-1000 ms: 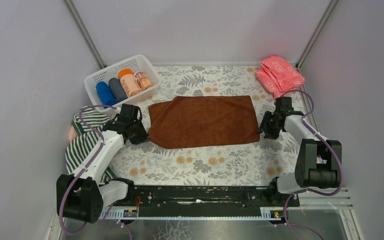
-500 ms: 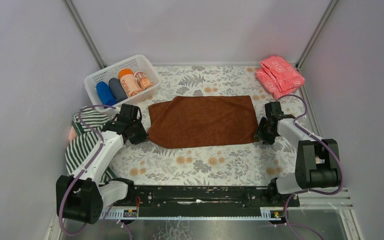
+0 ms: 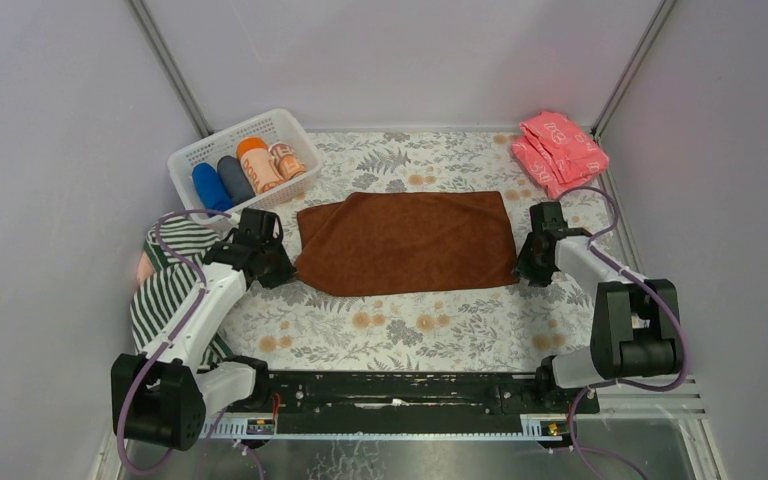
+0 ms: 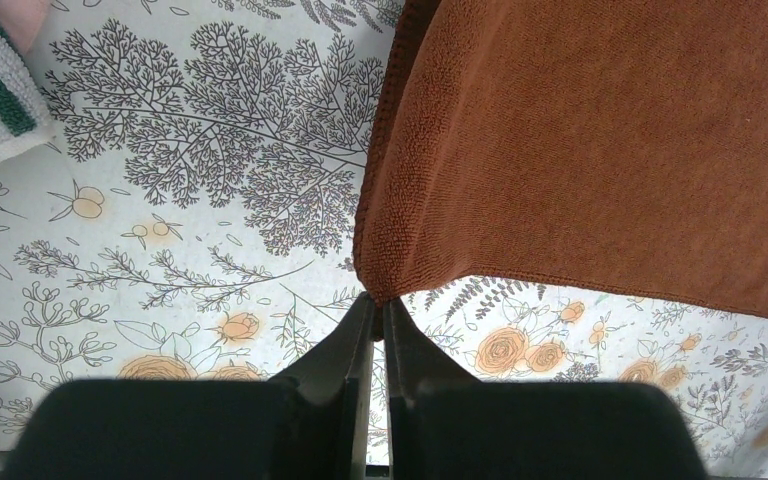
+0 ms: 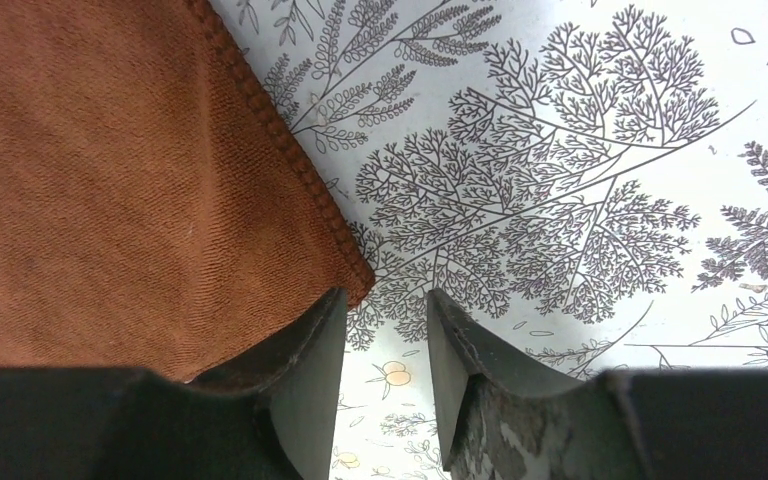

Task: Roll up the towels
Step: Flatten out the towel at the center of the board.

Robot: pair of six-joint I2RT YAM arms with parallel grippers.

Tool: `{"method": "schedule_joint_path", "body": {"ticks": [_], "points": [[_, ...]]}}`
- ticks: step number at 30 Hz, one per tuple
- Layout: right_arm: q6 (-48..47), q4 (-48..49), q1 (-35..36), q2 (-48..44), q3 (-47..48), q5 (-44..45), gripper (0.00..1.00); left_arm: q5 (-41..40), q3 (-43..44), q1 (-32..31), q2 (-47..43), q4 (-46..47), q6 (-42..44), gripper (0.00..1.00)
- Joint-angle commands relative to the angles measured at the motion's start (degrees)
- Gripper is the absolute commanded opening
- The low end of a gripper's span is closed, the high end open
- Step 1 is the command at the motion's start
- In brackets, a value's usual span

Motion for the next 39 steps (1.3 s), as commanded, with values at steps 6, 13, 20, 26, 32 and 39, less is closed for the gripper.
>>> {"method": "schedule_joint_path", "body": {"ticks": [6, 13, 20, 26, 32, 39], "points": [[-0.12, 2.39, 0.31, 3.81, 0.06, -2.69, 0.4, -0.79, 0.6, 0.27, -0.92, 3.72, 0.21, 0.02], [0.13, 1.45, 0.28, 1.76, -0.12, -0.06, 0.39, -0.89, 0.51, 0.31, -1.1, 3.69, 0.26, 0.01], [-0.05, 0.47, 0.26, -1.81, 1.64, -0.82, 0.4, -0.82, 0.59, 0.3, -1.17, 3.68, 0.22, 0.01], [-0.64, 0.94, 0.31, 1.55, 1.44, -2.09, 0.39, -0.72, 0.72, 0.27, -0.89, 3.7, 0.27, 0.0], [-1.04, 1.63, 0.31, 4.03, 0.3, -1.61, 0.39, -0.65, 0.74, 0.28, -0.96, 3.68, 0.3, 0.01], [-1.37, 1.19, 1.0, 6.9, 0.48, -1.45, 0.39, -0.81, 0.75, 0.27, -1.19, 3.68, 0.27, 0.01]]}}
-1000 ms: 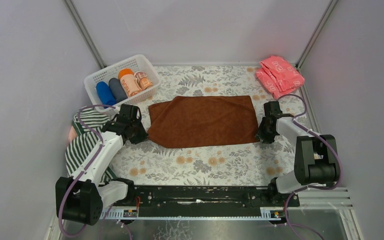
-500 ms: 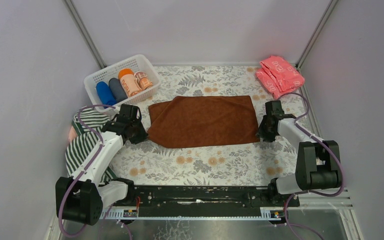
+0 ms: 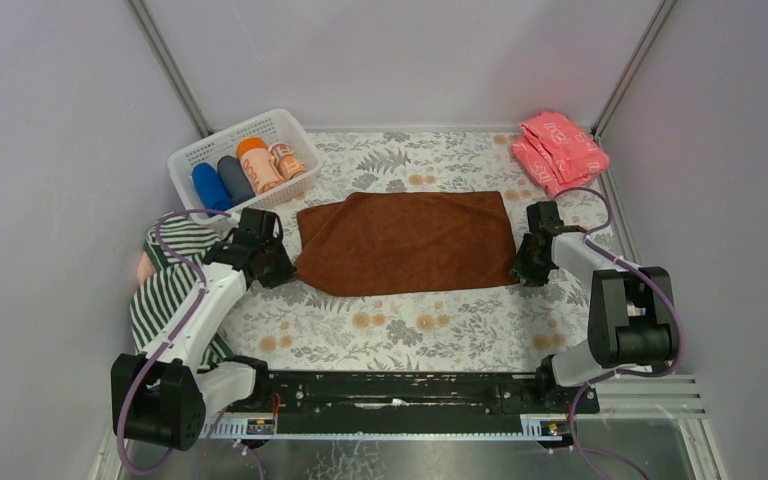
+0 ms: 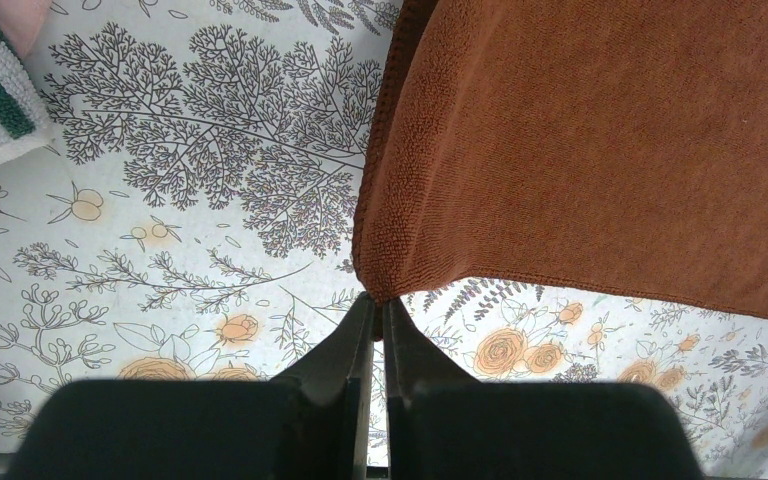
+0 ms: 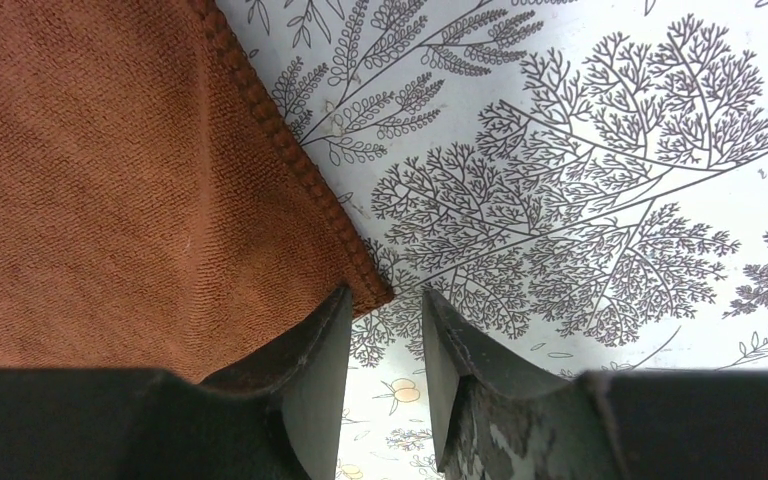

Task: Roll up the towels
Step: Flatten out the towel at the center of the board.

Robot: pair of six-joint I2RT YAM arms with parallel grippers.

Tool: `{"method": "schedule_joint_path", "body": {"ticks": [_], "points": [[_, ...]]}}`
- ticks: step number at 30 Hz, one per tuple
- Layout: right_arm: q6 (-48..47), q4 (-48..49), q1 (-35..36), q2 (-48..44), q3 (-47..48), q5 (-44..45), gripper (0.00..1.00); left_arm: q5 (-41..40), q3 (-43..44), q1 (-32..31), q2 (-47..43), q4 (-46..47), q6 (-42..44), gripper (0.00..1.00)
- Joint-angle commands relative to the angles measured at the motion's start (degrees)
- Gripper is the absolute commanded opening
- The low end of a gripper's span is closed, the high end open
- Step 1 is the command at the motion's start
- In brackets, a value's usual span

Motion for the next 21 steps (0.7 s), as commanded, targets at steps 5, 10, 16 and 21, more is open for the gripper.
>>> {"method": "schedule_joint_path", "body": {"ticks": [5, 10, 16, 21], "points": [[-0.35, -0.1, 0.99, 4.26, -0.25, 0.13, 0.38, -0.98, 0.8, 0.27, -1.26, 3.42, 0.35, 0.0], [-0.01, 0.6, 0.95, 4.62, -0.81, 0.08, 0.31, -0.86, 0.78, 0.27, -1.26, 3.42, 0.47, 0.0], [0.42, 1.27, 0.99, 5.11, -1.23, 0.92, 0.13, -0.91, 0.75, 0.27, -1.4, 3.4, 0.74, 0.0], [0.81, 2.47, 0.97, 3.9, -2.13, 2.32, 0.0, -0.82, 0.71, 0.29, -1.43, 3.42, 0.88, 0.0]]}}
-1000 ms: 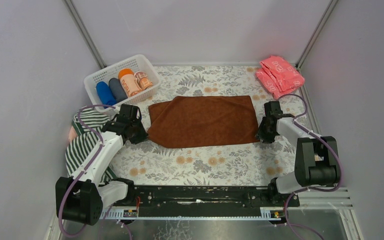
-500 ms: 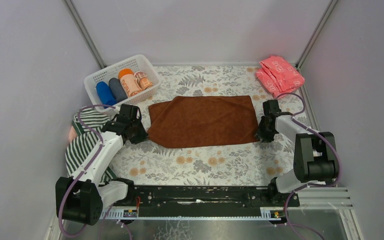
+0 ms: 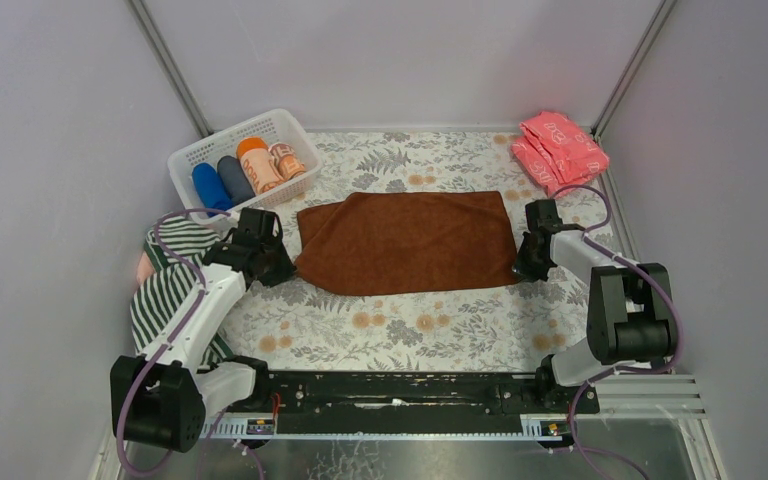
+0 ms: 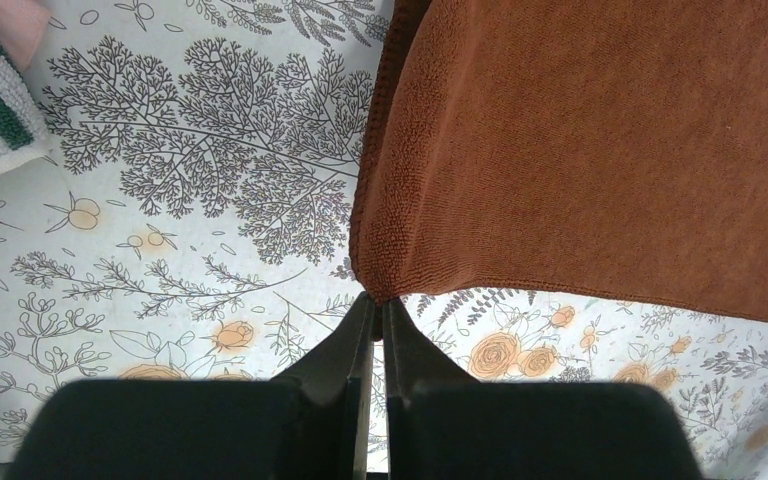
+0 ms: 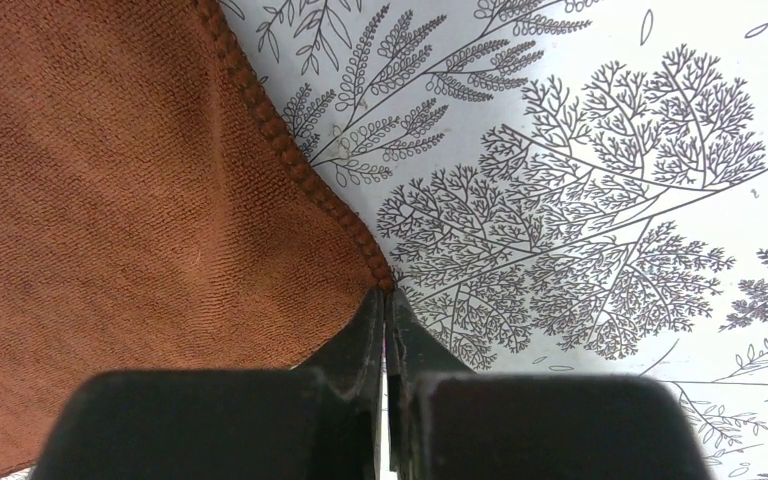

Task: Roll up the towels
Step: Flatten out the towel at the center of the board.

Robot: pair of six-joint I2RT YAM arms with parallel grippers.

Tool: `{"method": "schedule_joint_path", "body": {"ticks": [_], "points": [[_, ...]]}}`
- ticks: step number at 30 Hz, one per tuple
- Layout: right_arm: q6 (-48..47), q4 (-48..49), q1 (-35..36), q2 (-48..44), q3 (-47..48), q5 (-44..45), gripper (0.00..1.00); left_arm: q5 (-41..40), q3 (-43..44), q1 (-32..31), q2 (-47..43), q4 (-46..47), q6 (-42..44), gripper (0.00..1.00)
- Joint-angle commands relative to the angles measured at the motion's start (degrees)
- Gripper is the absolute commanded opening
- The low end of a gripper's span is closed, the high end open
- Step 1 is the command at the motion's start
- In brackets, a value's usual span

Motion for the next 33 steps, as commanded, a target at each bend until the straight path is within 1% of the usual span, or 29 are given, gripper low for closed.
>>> {"method": "schedule_joint_path", "body": {"ticks": [1, 5, 9, 17, 21, 27, 30, 33], "points": [[0.99, 1.76, 0.6, 1.77, -3.11, 1.63, 0.0, -0.82, 0.81, 0.32, -1.12, 2.54, 0.91, 0.0], [0.17, -0.82, 0.6, -2.18, 0.46, 4.5, 0.0, -2.24, 2.64, 0.3, -0.68, 1.7, 1.41, 0.0], [-2.1, -6.83, 0.52, -7.22, 8.84, 8.49, 0.0, -5.6, 7.32, 0.27, -0.1, 0.24, 2.07, 0.0], [-7.26, -14.39, 0.43, -17.32, 24.79, 14.57, 0.0, -9.03, 23.04, 0.36, 0.18, -3.39, 3.36, 0.0], [-9.65, -16.27, 0.42, -22.19, 30.24, 13.7, 0.0, -9.08, 30.18, 0.36, -2.08, -5.53, 4.6, 0.0], [-13.65, -18.24, 0.42, -30.25, 34.75, 8.56, 0.0, -8.85, 38.79, 0.35, -8.59, -11.8, 5.03, 0.0], [-14.55, -21.41, 0.42, -32.58, 37.08, 7.51, 0.0, -9.07, 41.26, 0.36, -11.34, -14.79, 4.43, 0.0], [-14.36, -24.41, 0.42, -34.31, 37.21, 7.36, 0.0, -8.7, 42.01, 0.36, -13.23, -18.22, 3.62, 0.0]]}}
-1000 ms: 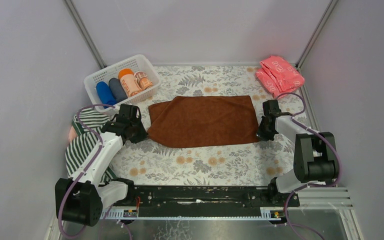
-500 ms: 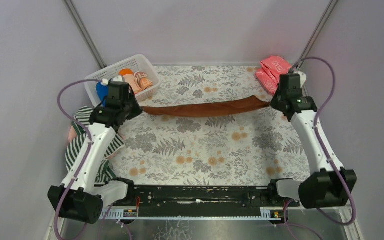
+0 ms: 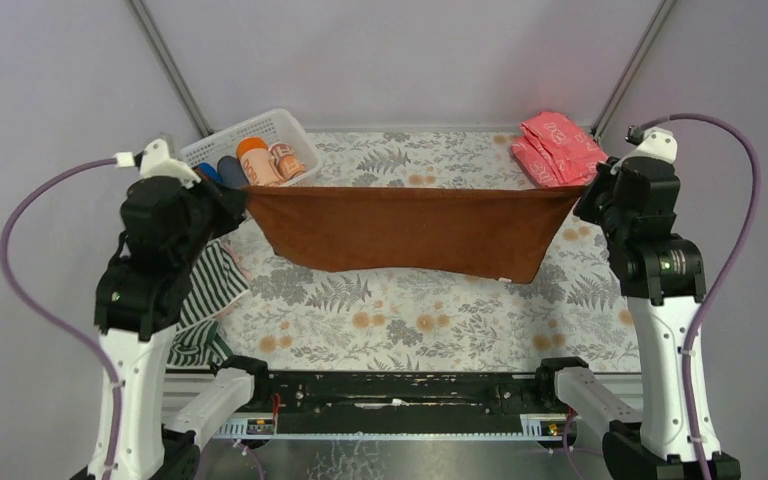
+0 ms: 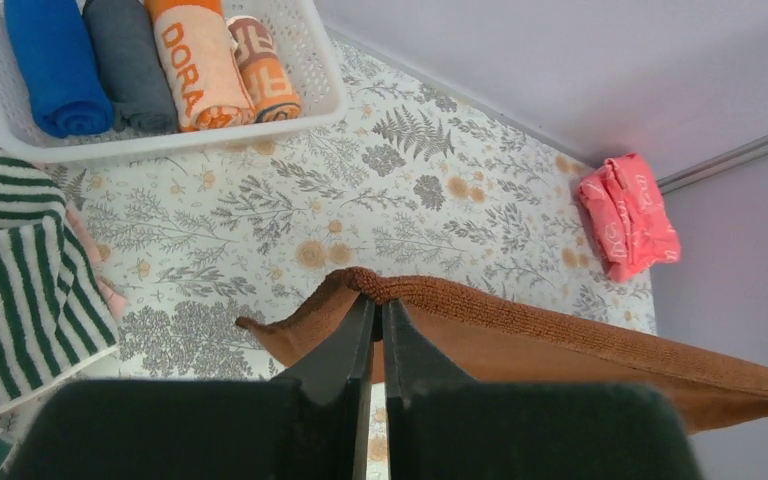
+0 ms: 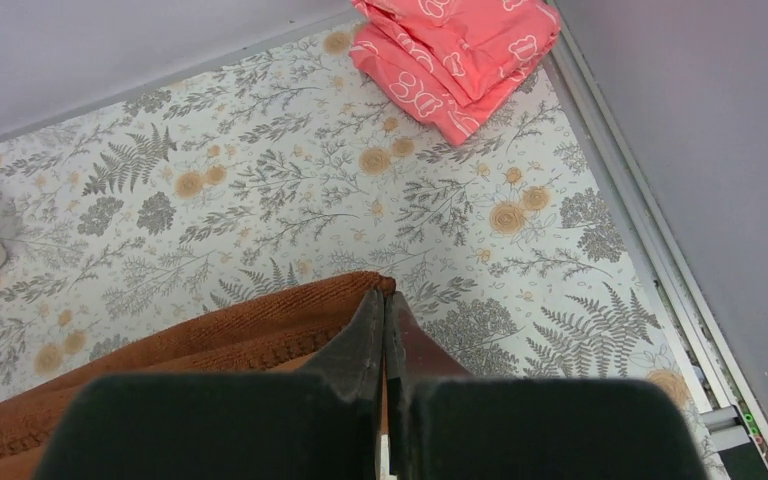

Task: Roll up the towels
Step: Flatten out the towel at the center of the board.

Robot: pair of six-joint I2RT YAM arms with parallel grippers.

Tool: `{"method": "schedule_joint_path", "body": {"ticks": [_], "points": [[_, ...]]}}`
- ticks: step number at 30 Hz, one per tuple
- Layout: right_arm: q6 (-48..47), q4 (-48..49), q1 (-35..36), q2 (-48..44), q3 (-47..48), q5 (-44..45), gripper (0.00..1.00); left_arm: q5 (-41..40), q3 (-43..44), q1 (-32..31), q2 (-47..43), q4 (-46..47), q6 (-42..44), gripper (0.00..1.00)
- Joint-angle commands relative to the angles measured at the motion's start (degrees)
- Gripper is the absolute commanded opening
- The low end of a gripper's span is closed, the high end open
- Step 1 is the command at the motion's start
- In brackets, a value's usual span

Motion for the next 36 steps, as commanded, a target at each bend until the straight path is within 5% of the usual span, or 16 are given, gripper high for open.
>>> {"method": "schedule_joint_path", "body": {"ticks": [1, 8, 14, 22, 28, 36], "points": [[-1.82, -5.5, 0.11, -2.22, 1.98, -1.42, 0.0, -1.0, 0.89, 0.37, -2.61, -7.18, -0.63, 0.0], [0.33, -1.36, 0.16, -0.03, -6.03, -2.87, 0.0, 1.56, -14.1, 0.38, -2.31, -1.18, -4.33, 0.0], [2.71, 12.1, 0.13, 10.12, -13.55, 0.02, 0.0, 0.78, -23.37, 0.36, 7.99, 12.34, -8.3, 0.0], [0.31, 29.83, -1.71, 30.08, -10.7, 2.7, 0.0, -3.17, -17.62, 0.47, 30.37, 26.35, -10.89, 0.0], [0.27, 33.57, -4.77, 41.23, -6.66, -0.53, 0.0, -2.26, -10.98, 0.6, 42.87, 29.67, -8.55, 0.0], [0.72, 31.28, -6.72, 48.26, -2.8, -5.19, 0.0, -0.73, -8.84, 2.42, 48.72, 30.33, -7.38, 0.0]]}}
